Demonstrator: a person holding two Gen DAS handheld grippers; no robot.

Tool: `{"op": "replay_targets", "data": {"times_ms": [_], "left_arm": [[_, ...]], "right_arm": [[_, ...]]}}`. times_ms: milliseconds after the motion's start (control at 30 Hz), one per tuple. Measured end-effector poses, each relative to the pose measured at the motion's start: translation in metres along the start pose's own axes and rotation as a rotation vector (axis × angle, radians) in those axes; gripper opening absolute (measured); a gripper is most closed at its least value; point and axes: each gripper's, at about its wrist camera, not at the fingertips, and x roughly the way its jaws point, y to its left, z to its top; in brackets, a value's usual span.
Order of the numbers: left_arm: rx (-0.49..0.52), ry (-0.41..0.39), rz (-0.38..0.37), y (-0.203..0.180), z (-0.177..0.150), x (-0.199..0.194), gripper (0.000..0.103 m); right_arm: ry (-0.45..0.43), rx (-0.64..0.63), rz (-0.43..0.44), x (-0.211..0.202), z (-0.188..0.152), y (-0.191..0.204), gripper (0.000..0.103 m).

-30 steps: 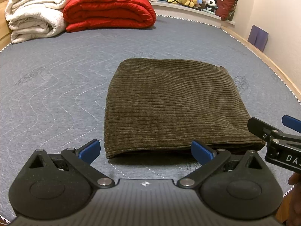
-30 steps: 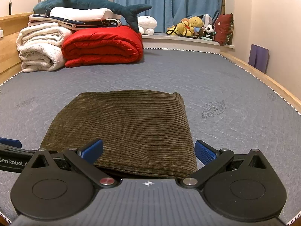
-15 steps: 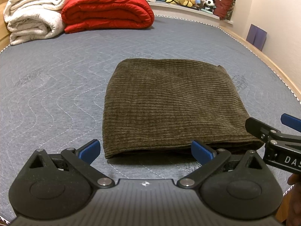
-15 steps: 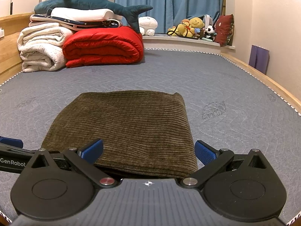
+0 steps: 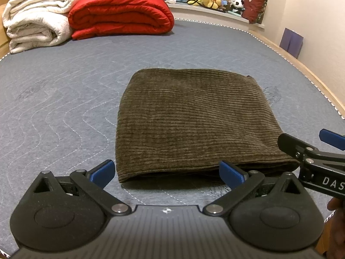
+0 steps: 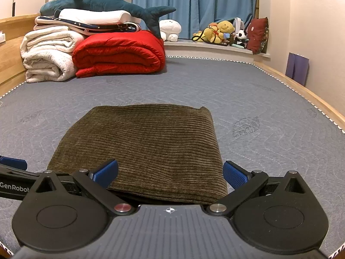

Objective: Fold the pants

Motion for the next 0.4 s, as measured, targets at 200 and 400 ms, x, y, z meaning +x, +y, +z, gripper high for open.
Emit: {"op": "replay_targets", "data": {"times_ms": [200,400], "left_arm": [[0.004,-0.006,0.002,0.0010,0.0010,-0.0005,0.103],[0.011,-0.012,-0.003,0.0007,0.0007,-0.0008,0.103]], "right_arm": [[-0.003,0.006,0.000,-0.0008,0.0001,-0.0002,0.102],[-0.002,0.007,0.005,-0.0018,-0.0003,0.0001,0.102]]}}
